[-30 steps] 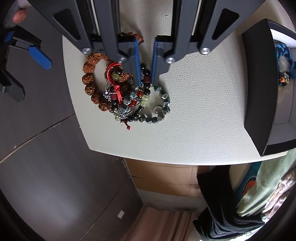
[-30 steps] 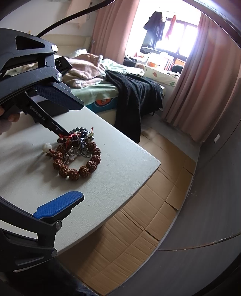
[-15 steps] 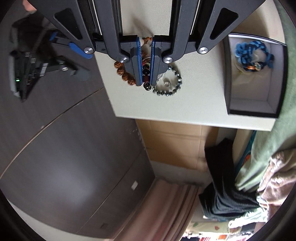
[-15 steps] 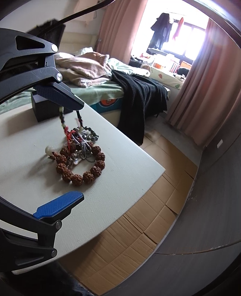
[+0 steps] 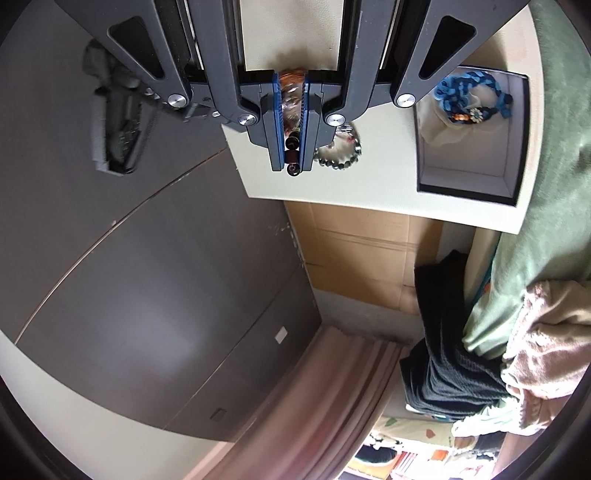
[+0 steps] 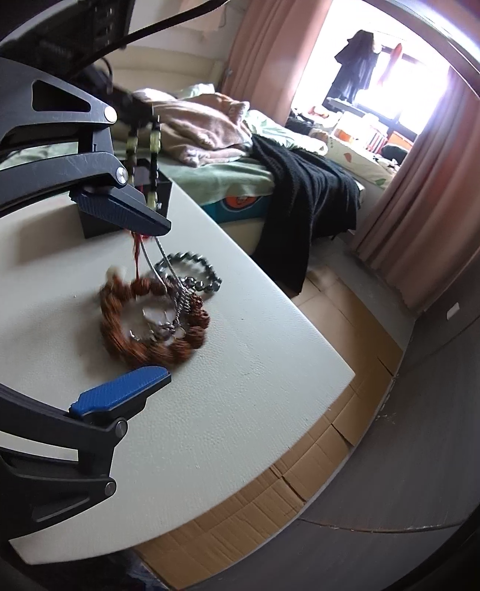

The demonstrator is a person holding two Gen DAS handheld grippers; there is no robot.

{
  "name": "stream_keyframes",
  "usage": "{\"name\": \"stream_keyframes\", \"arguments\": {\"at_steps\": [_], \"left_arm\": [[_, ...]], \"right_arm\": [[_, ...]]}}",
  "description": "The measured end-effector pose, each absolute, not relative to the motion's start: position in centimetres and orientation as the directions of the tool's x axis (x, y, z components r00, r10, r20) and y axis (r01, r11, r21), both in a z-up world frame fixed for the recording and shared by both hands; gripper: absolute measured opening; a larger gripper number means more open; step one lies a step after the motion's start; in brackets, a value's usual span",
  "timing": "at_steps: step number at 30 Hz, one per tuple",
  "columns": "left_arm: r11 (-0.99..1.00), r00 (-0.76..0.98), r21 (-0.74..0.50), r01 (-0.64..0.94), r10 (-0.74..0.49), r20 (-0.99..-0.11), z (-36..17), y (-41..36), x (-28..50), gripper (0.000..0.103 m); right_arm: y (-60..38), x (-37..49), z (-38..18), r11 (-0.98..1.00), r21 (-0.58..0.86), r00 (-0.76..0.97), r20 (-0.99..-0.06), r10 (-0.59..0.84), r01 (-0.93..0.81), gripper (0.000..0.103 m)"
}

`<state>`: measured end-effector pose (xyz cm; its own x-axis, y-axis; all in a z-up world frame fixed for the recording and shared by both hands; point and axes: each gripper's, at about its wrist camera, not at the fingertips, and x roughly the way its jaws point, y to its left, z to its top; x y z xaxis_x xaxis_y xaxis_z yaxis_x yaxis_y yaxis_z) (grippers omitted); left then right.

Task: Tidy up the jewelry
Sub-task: 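Carry the chain into the box with left while right grasps brown bracelet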

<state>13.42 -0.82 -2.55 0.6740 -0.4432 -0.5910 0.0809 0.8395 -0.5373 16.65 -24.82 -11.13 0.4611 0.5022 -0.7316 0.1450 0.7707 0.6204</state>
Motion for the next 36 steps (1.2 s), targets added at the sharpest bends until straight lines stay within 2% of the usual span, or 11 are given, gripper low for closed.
{"name": "stream_keyframes", "arguments": {"at_steps": [6, 9, 12, 19, 22, 27, 31, 36], "left_arm": [[0.820, 0.713, -0.553, 0.147, -0.475, -0.516, -0.4, 0.0, 12.0, 0.008], [0.827, 0.720, -0.541, 0.151, -0.467, -0.513, 0.1, 0.2, 11.7, 0.008], [0.825, 0.722, -0.549, 0.133, -0.460, -0.516, -0.1, 0.8, 11.8, 0.008], [0.815, 0.755, -0.562, 0.138, -0.454, -0.473, 1.3, 2.0, 10.8, 0.008], [0.808, 0.776, -0.572, 0.145, -0.451, -0.441, 2.4, 2.6, 10.1, 0.008], [0.802, 0.810, -0.575, 0.162, -0.441, -0.386, 4.3, 3.6, 8.7, 0.008], [0.805, 0.822, -0.574, 0.152, -0.425, -0.378, 4.5, 4.2, 8.3, 0.008], [0.809, 0.811, -0.577, 0.108, -0.408, -0.419, 3.1, 4.8, 9.0, 0.008]], "right_arm": [[-23.8, 17.1, -12.0, 0.797, 0.587, 0.432, -0.761, 0.484, 0.140, 0.074], [-23.0, 17.3, -12.6, 0.810, 0.571, 0.408, -0.777, 0.480, 0.135, 0.074], [-22.1, 17.3, -13.1, 0.817, 0.563, 0.385, -0.786, 0.484, 0.121, 0.066], [-21.0, 17.4, -14.0, 0.846, 0.521, 0.352, -0.817, 0.456, 0.112, 0.064], [-20.4, 17.8, -14.8, 0.872, 0.476, 0.327, -0.847, 0.419, 0.114, 0.051], [-19.5, 17.9, -14.7, 0.921, 0.381, 0.337, -0.881, 0.334, 0.085, 0.040], [-20.0, 17.8, -14.6, 0.916, 0.397, 0.343, -0.870, 0.354, 0.062, 0.022], [-21.5, 17.4, -14.0, 0.886, 0.457, 0.362, -0.842, 0.401, 0.081, 0.020]]}}
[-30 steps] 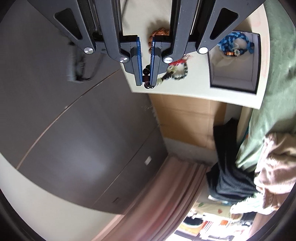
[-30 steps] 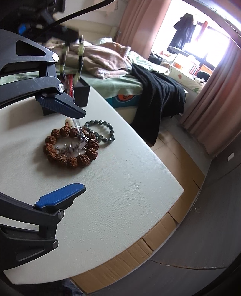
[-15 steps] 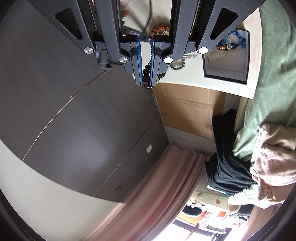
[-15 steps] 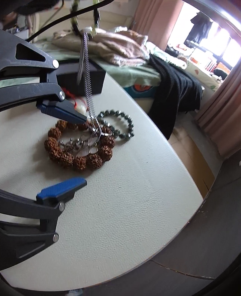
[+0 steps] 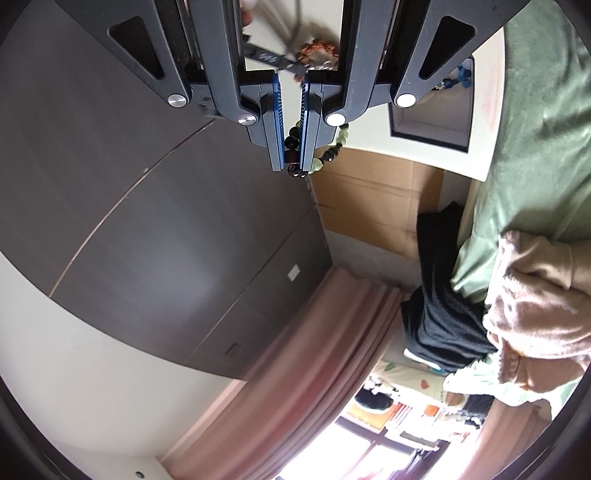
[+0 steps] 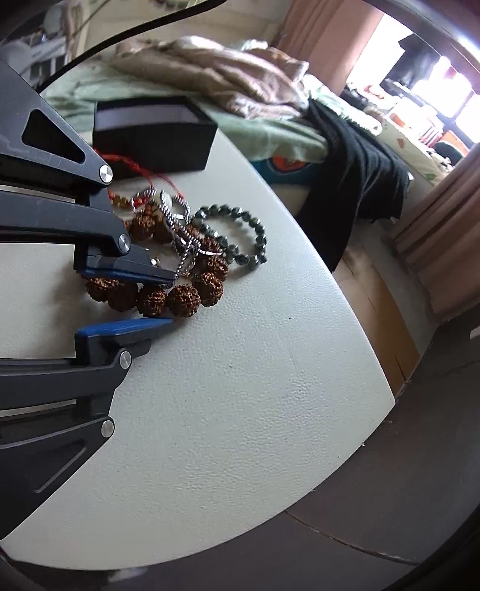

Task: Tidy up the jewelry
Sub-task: 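Carry the chain into the box with left while right grasps brown bracelet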

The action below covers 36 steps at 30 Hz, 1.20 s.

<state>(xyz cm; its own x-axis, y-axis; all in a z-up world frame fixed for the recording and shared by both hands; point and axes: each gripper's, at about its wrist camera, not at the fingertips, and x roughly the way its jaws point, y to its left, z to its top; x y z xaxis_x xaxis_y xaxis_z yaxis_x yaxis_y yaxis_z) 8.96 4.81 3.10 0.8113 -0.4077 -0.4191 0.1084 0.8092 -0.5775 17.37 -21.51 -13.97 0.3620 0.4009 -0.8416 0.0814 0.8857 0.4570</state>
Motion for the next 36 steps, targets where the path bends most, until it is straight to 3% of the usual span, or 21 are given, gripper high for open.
{"name": "stream_keyframes", "arguments": {"at_steps": [9, 26, 31, 33, 34, 35, 36], "left_arm": [[0.827, 0.798, -0.560, 0.057, -0.375, -0.473, 1.4, 5.4, 9.3, 0.008], [0.874, 0.776, -0.475, -0.104, -0.228, -0.589, -1.3, 8.2, 9.6, 0.008], [0.854, 0.746, -0.505, -0.125, -0.254, -0.615, -2.7, 9.2, 10.3, 0.009], [0.843, 0.735, -0.524, -0.124, -0.277, -0.619, -3.0, 9.5, 10.5, 0.017], [0.837, 0.731, -0.533, -0.124, -0.286, -0.619, -3.1, 9.6, 10.5, 0.036], [0.829, 0.734, -0.544, -0.128, -0.289, -0.614, -3.1, 9.8, 10.4, 0.067], [0.825, 0.741, -0.549, -0.133, -0.285, -0.608, -3.1, 9.9, 10.3, 0.082]], "right_arm": [[-23.3, 15.3, -9.3, 0.776, 0.631, 0.466, -0.685, 0.560, -0.005, 0.019], [-22.1, 13.1, -3.5, 0.655, 0.736, 0.557, -0.476, 0.681, -0.172, 0.019], [-21.2, 12.7, -2.7, 0.613, 0.761, 0.554, -0.423, 0.717, -0.212, 0.020], [-21.0, 12.6, -2.3, 0.588, 0.775, 0.554, -0.392, 0.734, -0.232, 0.020], [-21.0, 12.5, -2.3, 0.578, 0.780, 0.554, -0.379, 0.741, -0.240, 0.020], [-20.9, 12.4, -2.0, 0.559, 0.789, 0.553, -0.354, 0.754, -0.256, 0.020], [-20.9, 12.2, -1.8, 0.542, 0.796, 0.554, -0.331, 0.764, -0.271, 0.020]]}}
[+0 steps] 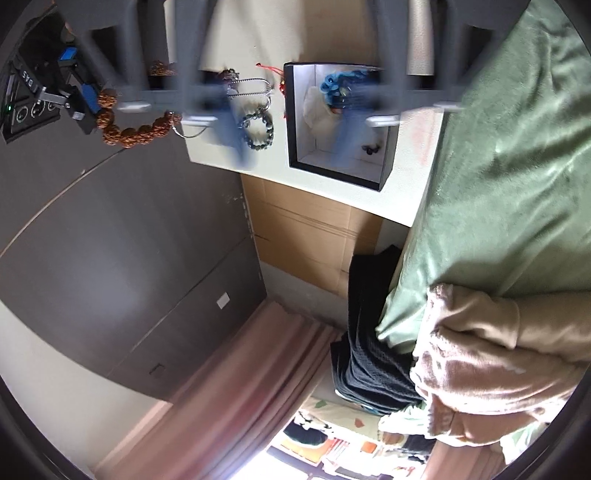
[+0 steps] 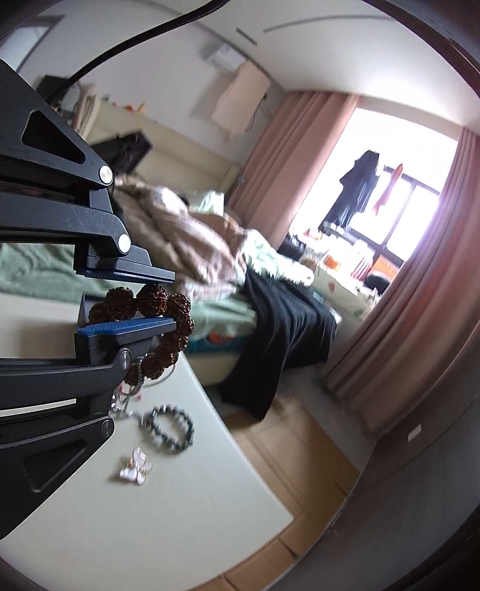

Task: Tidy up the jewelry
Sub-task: 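Carry the chain into the box with left while right grasps brown bracelet, then carry the brown bead bracelet into the black box and open the right gripper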

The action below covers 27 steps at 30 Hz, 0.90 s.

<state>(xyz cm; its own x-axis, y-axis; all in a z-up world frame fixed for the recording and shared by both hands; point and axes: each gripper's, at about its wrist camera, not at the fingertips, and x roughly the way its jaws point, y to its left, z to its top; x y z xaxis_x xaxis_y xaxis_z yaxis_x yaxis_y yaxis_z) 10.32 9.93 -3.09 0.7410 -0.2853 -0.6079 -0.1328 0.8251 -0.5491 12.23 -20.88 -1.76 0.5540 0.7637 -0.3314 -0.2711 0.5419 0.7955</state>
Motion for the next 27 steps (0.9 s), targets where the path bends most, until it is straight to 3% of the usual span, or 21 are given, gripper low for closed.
{"name": "stream_keyframes", "arguments": {"at_steps": [2, 13, 27], "left_arm": [[0.819, 0.769, -0.556, -0.143, -0.262, -0.583, -2.6, 10.4, 9.8, 0.087], [0.808, 0.763, -0.558, -0.187, -0.238, -0.600, -2.8, 11.7, 10.0, 0.087], [0.766, 0.793, -0.610, -0.202, -0.238, -0.561, -2.6, 14.4, 9.4, 0.087]], "right_arm": [[-20.8, 12.1, -1.4, 0.520, 0.801, 0.555, -0.300, 0.776, -0.295, 0.020], [-18.2, 12.7, -0.1, 0.510, 0.788, 0.534, -0.282, 0.797, -0.344, 0.020], [-14.0, 12.9, 6.6, 0.525, 0.720, 0.531, -0.255, 0.808, -0.454, 0.020]]}}
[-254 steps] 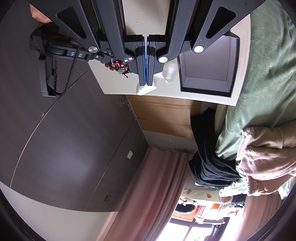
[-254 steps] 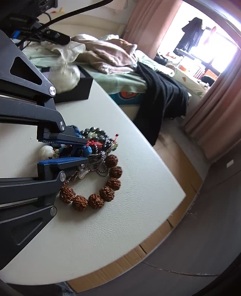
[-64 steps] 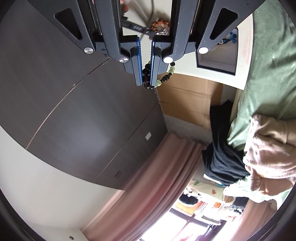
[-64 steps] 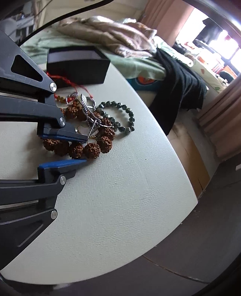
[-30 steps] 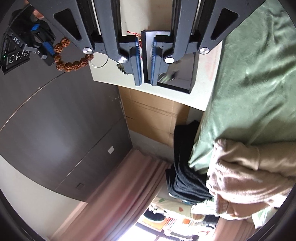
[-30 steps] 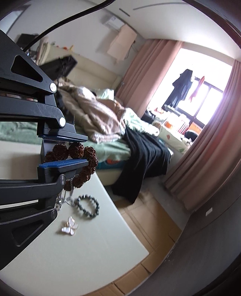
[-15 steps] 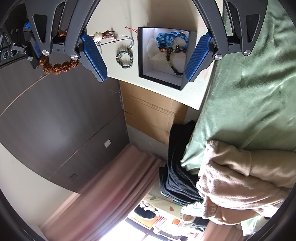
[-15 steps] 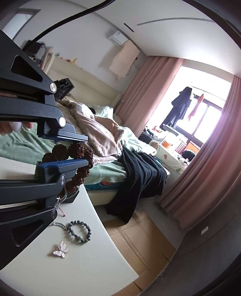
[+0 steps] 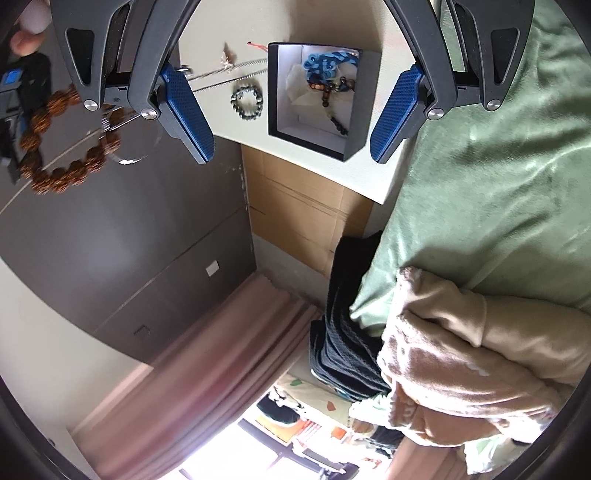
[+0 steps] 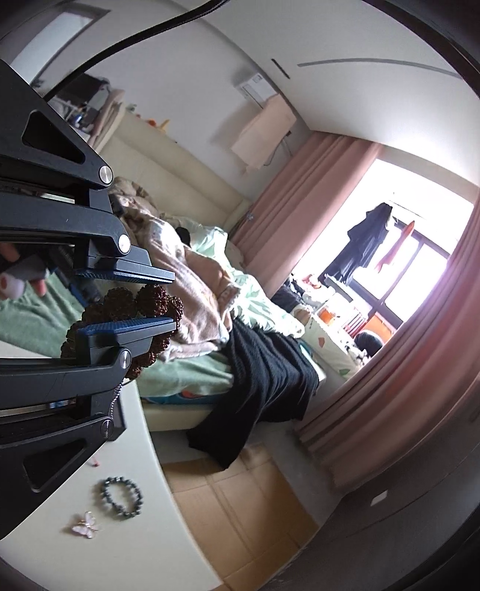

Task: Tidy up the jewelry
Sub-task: 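Carry the brown bead bracelet into the black box and open the right gripper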

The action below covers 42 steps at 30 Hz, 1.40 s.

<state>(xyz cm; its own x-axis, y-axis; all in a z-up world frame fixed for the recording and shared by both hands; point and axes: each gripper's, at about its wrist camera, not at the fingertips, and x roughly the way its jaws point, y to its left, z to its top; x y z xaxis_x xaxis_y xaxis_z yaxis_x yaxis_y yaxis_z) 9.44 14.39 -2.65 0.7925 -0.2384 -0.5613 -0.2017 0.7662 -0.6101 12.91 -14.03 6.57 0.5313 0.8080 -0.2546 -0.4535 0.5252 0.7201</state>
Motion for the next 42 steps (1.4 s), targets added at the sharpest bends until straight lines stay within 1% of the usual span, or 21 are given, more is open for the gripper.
{"name": "stream_keyframes", "arguments": {"at_steps": [8, 12, 14, 20, 23, 25, 27, 29, 30, 31, 32, 34, 38, 42], "left_arm": [[0.729, 0.802, -0.645, -0.229, -0.234, -0.549, -2.9, 16.4, 9.0, 0.087], [0.725, 0.807, -0.649, -0.232, -0.229, -0.545, -2.8, 16.9, 8.8, 0.087], [0.722, 0.808, -0.651, -0.235, -0.228, -0.544, -2.8, 17.2, 8.7, 0.087], [0.730, 0.806, -0.638, -0.246, -0.212, -0.553, -2.9, 17.2, 8.7, 0.087], [0.750, 0.801, -0.613, -0.247, -0.198, -0.565, -2.7, 16.8, 8.7, 0.087], [0.759, 0.805, -0.599, -0.254, -0.177, -0.566, -2.6, 16.8, 8.7, 0.087], [0.755, 0.807, -0.600, -0.264, -0.169, -0.567, -2.7, 17.0, 8.7, 0.087], [0.744, 0.802, -0.611, -0.270, -0.177, -0.570, -3.0, 17.1, 8.9, 0.087], [0.745, 0.800, -0.610, -0.270, -0.179, -0.573, -3.1, 17.1, 9.0, 0.087], [0.748, 0.797, -0.606, -0.270, -0.180, -0.577, -3.1, 16.9, 9.0, 0.087], [0.754, 0.795, -0.600, -0.267, -0.179, -0.579, -3.1, 16.8, 9.0, 0.087], [0.763, 0.797, -0.592, -0.259, -0.178, -0.578, -2.8, 16.4, 8.9, 0.087], [0.780, 0.795, -0.575, -0.247, -0.176, -0.580, -2.6, 15.4, 9.0, 0.087], [0.801, 0.783, -0.557, -0.222, -0.194, -0.591, -2.5, 13.7, 9.6, 0.087]], "right_arm": [[-11.4, 12.2, 11.6, 0.539, 0.651, 0.536, -0.232, 0.812, -0.535, 0.020], [-10.2, 12.3, 11.4, 0.551, 0.636, 0.535, -0.246, 0.809, -0.541, 0.020], [-9.6, 12.7, 10.0, 0.562, 0.639, 0.528, -0.273, 0.804, -0.525, 0.020], [-8.2, 14.3, 3.4, 0.601, 0.658, 0.494, -0.375, 0.784, -0.453, 0.020], [-7.8, 14.6, 0.2, 0.599, 0.662, 0.480, -0.385, 0.788, -0.451, 0.020], [-7.3, 15.9, -2.0, 0.623, 0.679, 0.437, -0.460, 0.773, -0.388, 0.020], [-7.1, 16.4, -3.3, 0.632, 0.670, 0.418, -0.483, 0.769, -0.388, 0.020], [-7.2, 16.8, -4.5, 0.637, 0.686, 0.393, -0.510, 0.765, -0.351, 0.022], [-7.4, 17.1, -4.9, 0.626, 0.706, 0.362, -0.518, 0.775, -0.331, 0.024], [-7.5, 17.1, -5.2, 0.614, 0.720, 0.342, -0.515, 0.786, -0.324, 0.032], [-7.9, 17.0, -5.2, 0.603, 0.730, 0.338, -0.507, 0.793, -0.321, 0.046], [-9.2, 16.4, -4.6, 0.630, 0.711, 0.392, -0.507, 0.767, -0.313, 0.063], [-11.9, 15.8, -4.2, 0.654, 0.707, 0.432, -0.517, 0.739, -0.271, 0.064], [-15.0, 15.0, -4.6, 0.705, 0.674, 0.466, -0.563, 0.682, -0.218, 0.064]]}}
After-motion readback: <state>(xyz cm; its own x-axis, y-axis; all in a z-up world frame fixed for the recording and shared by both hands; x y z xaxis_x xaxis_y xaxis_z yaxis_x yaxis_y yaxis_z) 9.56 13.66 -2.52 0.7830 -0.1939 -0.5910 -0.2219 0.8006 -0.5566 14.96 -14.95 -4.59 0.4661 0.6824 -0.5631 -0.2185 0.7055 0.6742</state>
